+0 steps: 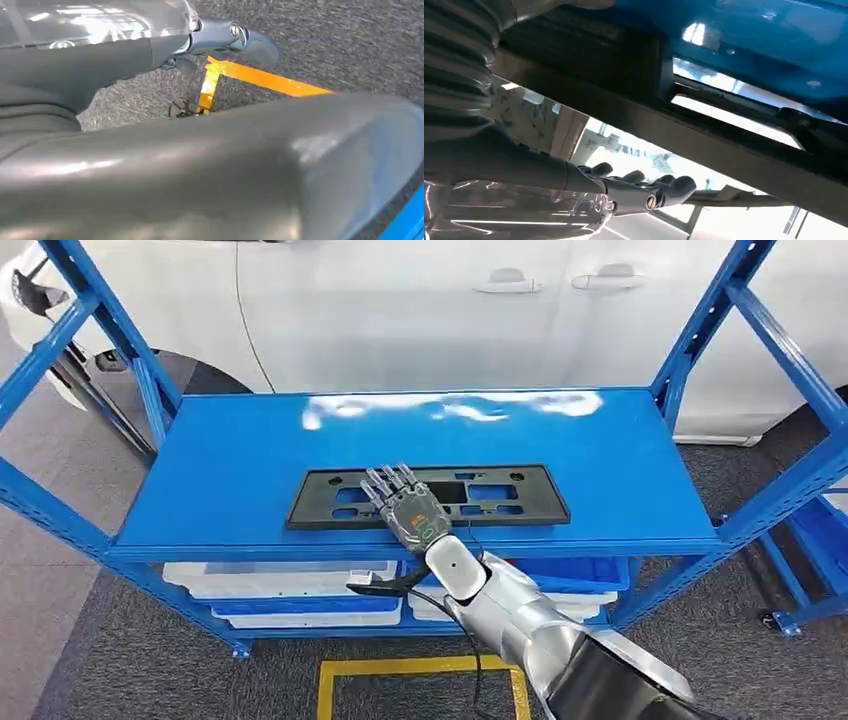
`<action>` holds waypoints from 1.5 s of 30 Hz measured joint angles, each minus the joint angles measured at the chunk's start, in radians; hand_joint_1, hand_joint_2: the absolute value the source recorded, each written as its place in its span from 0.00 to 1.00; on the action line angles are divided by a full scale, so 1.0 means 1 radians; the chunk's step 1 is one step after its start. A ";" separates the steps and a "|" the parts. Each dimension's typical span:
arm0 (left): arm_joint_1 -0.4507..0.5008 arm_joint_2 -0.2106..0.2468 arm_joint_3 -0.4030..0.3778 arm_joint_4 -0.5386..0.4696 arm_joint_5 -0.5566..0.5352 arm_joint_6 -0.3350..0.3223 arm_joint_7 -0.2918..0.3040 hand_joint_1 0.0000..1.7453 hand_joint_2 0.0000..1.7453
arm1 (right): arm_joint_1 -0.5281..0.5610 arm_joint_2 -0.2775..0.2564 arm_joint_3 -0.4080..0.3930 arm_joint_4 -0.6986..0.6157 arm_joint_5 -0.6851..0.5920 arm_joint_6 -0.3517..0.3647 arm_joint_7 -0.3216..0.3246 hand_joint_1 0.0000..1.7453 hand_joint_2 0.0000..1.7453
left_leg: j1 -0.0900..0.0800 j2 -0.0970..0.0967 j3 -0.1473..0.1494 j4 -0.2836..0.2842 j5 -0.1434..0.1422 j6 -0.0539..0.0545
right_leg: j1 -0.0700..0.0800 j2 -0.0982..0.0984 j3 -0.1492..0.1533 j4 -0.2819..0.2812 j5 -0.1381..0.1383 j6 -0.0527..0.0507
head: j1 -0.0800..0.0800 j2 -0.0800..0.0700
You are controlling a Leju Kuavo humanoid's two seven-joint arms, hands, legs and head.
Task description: Take the parts from the cabinet and place them on the table.
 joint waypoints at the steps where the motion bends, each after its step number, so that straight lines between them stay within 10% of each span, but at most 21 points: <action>1: 0.000 0.000 0.000 0.000 0.000 0.000 0.000 0.00 0.00 | 0.000 0.000 0.000 0.001 0.000 0.000 0.000 0.00 1.00 | 0.001 0.000 0.021 -0.052 0.038 0.000 | -0.001 0.001 0.003 0.002 -0.004 0.002 | 0.000 0.000; 3: -0.001 0.001 0.000 0.000 0.000 0.000 0.000 0.00 0.00 | -0.001 0.000 0.000 0.001 0.000 0.000 0.000 0.00 1.00 | 0.005 0.001 0.111 -0.245 0.142 0.001 | -0.002 0.002 0.013 0.009 -0.015 0.009 | 0.000 0.000; 9: -0.002 0.000 0.000 0.000 -0.003 0.000 0.002 0.00 0.00 | -0.011 0.000 0.000 0.005 -0.005 0.003 0.012 0.00 1.00 | 0.002 0.000 0.136 -0.297 0.130 0.042 | 0.005 0.004 0.010 0.014 -0.026 0.041 | 0.000 0.000; 11: -0.004 0.001 0.000 0.000 -0.005 0.000 0.002 0.00 0.00 | -0.015 0.000 0.000 0.006 -0.007 0.020 0.014 0.00 1.00 | 0.003 0.001 0.139 -0.300 0.128 0.052 | 0.001 0.002 -0.023 0.091 -0.073 0.051 | 0.000 0.000; 12: -0.005 0.002 0.001 0.000 -0.007 -0.001 0.002 0.00 0.00 | -0.015 0.000 0.000 0.008 -0.007 0.041 0.018 0.83 1.00 | 0.002 0.002 0.139 -0.300 0.128 0.053 | -0.003 0.002 -0.068 0.180 -0.115 0.055 | 0.000 0.000; 13: -0.005 0.002 0.001 0.000 -0.009 -0.001 0.002 0.00 0.00 | -0.015 0.000 0.000 0.011 -0.007 0.060 0.019 1.00 1.00 | 0.001 0.002 0.139 -0.299 0.128 0.053 | -0.004 0.002 -0.109 0.257 -0.145 0.057 | 0.000 0.000; 16: -0.003 0.002 0.003 0.000 -0.009 0.000 0.003 0.00 0.00 | -0.022 0.002 -0.002 0.015 -0.015 0.179 0.024 1.00 1.00 | 0.001 0.001 0.146 -0.299 0.123 0.055 | -0.005 0.002 -0.149 0.307 -0.117 0.057 | 0.000 0.000; 19: -0.004 0.002 0.007 0.000 -0.006 -0.007 -0.004 0.00 0.00 | -0.043 0.013 -0.009 0.015 -0.029 0.323 0.034 1.00 1.00 | 0.000 -0.001 0.161 -0.299 0.115 0.049 | -0.001 0.002 -0.027 0.047 0.015 0.038 | 0.000 0.000; 25: -0.003 0.000 0.021 0.000 -0.001 -0.014 -0.016 0.00 0.00 | -0.066 0.030 -0.035 0.015 -0.048 0.400 0.067 1.00 1.00 | -0.001 -0.001 0.166 -0.298 0.105 0.019 | -0.002 -0.002 -0.004 -0.004 0.014 0.011 | 0.000 0.000; 30: 0.002 0.000 0.029 0.000 -0.003 -0.014 -0.030 0.00 0.00 | -0.073 0.032 -0.054 0.015 -0.053 0.419 0.086 1.00 1.00 | 0.002 0.000 0.021 0.007 -0.035 0.002 | -0.001 -0.007 -0.001 -0.007 0.012 0.001 | 0.000 0.000; 34: -0.001 0.001 0.035 0.000 -0.003 -0.015 -0.037 0.00 0.00 | -0.080 0.032 -0.061 0.015 -0.052 0.441 0.095 1.00 1.00 | 0.010 0.000 0.109 -0.187 0.094 -0.003 | -0.005 -0.005 0.002 0.004 0.006 0.010 | 0.000 0.000; 40: -0.001 0.001 0.035 0.000 -0.003 -0.014 -0.037 0.00 0.00 | -0.081 0.032 -0.061 0.015 -0.052 0.442 0.095 1.00 1.00 | 0.010 0.000 0.121 -0.210 0.104 -0.003 | -0.005 -0.005 0.002 0.005 0.006 0.011 | 0.000 0.000; 43: -0.009 0.001 0.040 0.000 -0.009 -0.016 -0.039 0.00 0.00 | -0.092 0.032 -0.075 0.015 -0.054 0.459 0.107 1.00 1.00 | 0.004 -0.003 0.155 -0.291 0.112 0.022 | 0.001 -0.002 -0.006 0.014 0.003 0.032 | 0.000 0.000; 44: -0.015 0.000 0.048 0.000 -0.018 -0.016 -0.067 0.00 0.00 | -0.096 0.032 -0.100 0.016 -0.066 0.444 0.115 1.00 1.00 | 0.007 0.002 0.150 -0.300 0.126 0.050 | -0.005 -0.001 -0.047 0.102 -0.058 0.055 | 0.000 0.000; 45: -0.016 0.000 0.049 0.000 -0.021 -0.021 -0.088 0.00 0.00 | -0.095 0.031 -0.108 0.016 -0.075 0.422 0.113 1.00 1.00 | 0.006 0.004 0.147 -0.300 0.127 0.052 | -0.007 -0.002 -0.083 0.175 -0.097 0.058 | 0.000 0.000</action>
